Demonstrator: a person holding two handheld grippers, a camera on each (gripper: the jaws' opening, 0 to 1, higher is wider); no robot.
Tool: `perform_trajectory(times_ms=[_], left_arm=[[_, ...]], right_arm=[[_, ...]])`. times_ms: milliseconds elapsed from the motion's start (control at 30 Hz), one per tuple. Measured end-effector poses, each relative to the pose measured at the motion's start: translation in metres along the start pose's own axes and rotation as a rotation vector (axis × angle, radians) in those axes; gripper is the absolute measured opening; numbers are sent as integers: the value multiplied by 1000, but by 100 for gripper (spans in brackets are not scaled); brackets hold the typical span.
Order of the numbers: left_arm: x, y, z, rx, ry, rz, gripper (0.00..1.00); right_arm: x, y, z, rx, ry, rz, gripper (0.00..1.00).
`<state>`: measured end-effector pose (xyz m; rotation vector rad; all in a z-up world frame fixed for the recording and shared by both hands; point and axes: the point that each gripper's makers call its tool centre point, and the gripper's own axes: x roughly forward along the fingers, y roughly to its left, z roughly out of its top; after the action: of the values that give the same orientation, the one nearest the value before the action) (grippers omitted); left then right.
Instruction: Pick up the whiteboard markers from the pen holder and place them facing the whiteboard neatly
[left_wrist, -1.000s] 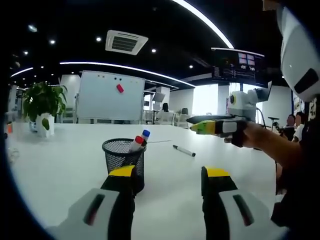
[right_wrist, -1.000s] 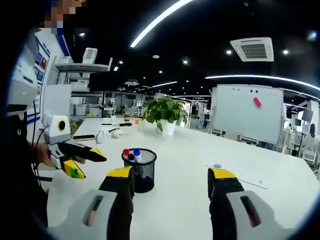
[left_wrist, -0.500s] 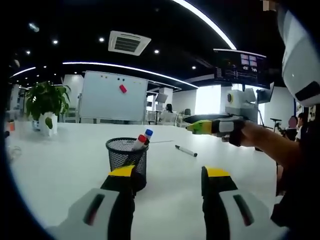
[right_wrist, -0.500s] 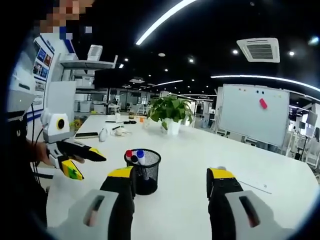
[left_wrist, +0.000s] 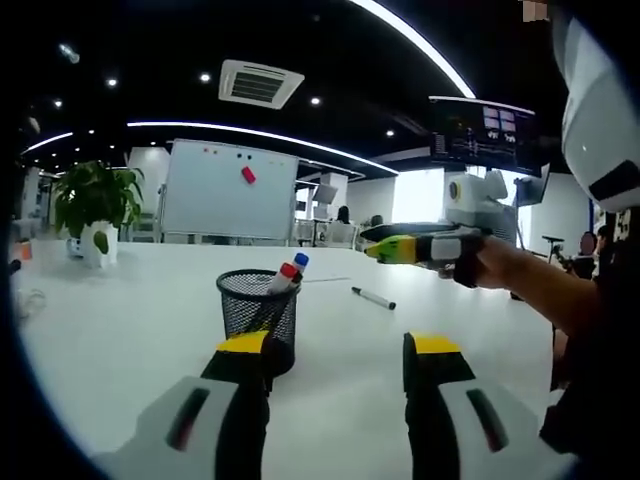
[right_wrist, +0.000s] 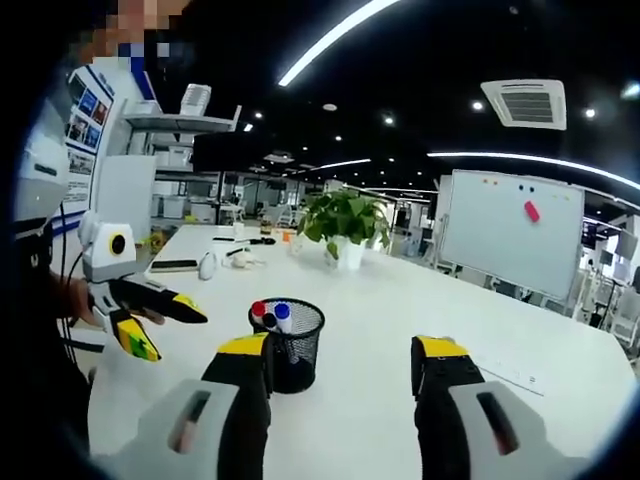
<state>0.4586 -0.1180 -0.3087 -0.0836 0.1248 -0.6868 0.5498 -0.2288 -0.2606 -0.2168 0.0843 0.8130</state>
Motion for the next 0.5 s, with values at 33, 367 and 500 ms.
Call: perform_trajectory(times_ms=[33,367,500], left_arm=[[0,0,0,1,0,0,53],[1,-2,1,10,4,-4,53],[2,-2,0,7,8,-5,53]], right_arm=[[0,0,0,1,-2,2,58],[3,2,0,0,-5,11,57],[7,3,0,-9,1,21,57]])
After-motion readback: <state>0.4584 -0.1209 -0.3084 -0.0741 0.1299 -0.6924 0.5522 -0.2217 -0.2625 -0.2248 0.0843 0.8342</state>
